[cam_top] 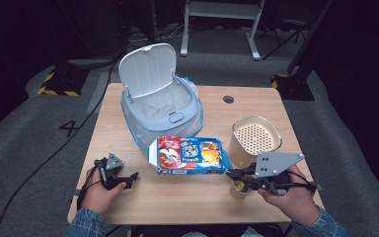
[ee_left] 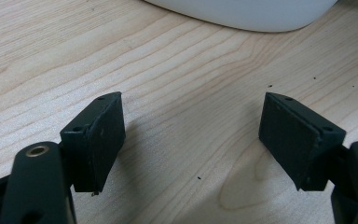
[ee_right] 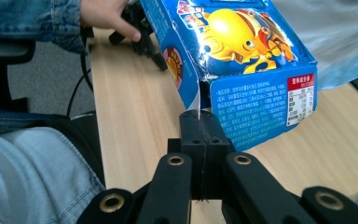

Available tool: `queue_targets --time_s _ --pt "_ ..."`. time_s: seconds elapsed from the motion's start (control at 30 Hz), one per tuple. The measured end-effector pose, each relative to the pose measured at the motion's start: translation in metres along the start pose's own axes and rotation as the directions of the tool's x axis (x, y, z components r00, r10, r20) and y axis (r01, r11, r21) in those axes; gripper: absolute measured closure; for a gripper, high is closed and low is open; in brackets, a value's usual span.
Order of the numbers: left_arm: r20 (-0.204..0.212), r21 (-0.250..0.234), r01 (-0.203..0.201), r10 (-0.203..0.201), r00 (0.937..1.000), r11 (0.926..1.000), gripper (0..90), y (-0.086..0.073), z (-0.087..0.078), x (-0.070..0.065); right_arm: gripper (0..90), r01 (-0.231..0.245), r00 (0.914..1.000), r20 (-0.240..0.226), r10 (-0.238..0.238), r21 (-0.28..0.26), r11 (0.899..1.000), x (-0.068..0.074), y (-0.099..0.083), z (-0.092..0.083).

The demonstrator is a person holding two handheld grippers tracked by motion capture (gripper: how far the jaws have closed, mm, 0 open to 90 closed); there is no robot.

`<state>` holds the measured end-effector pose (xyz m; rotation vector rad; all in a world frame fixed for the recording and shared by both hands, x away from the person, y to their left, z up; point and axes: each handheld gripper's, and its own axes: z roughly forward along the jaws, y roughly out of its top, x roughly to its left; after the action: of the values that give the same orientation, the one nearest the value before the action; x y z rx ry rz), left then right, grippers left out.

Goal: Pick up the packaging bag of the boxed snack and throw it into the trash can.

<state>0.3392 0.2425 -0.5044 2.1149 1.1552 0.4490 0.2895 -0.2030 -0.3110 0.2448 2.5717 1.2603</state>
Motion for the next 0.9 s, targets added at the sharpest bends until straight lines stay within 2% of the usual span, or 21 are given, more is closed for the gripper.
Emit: queue_targets --time_s 0.2,0.43,0.63,0.9 --pt "0.0 0.0 -0.001 0.001 1.0 1.0 22.7 0.0 0.0 0.0 90.0 0.002 0.9995 0.03 -0.001 -0.045 0.999 -0.008 0.011 -0.016" --pt "-0.001 0.0 -0.001 0.001 1.0 1.0 22.8 0.0 0.0 0.0 90.0 0.006 0.9982 0.06 0.0 -0.11 0.994 -0.022 0.029 -0.023" --pt "-0.001 0.0 0.0 0.0 1.0 1.0 22.9 0.0 0.0 0.0 90.0 0.012 0.9965 0.084 0.001 -0.154 0.988 -0.036 0.048 -0.018" --pt "-0.003 -0.001 0.002 -0.002 1.0 1.0 23.1 0.0 0.0 0.0 90.0 0.012 0.9927 0.12 0.016 -0.23 0.973 -0.062 0.078 0.001"
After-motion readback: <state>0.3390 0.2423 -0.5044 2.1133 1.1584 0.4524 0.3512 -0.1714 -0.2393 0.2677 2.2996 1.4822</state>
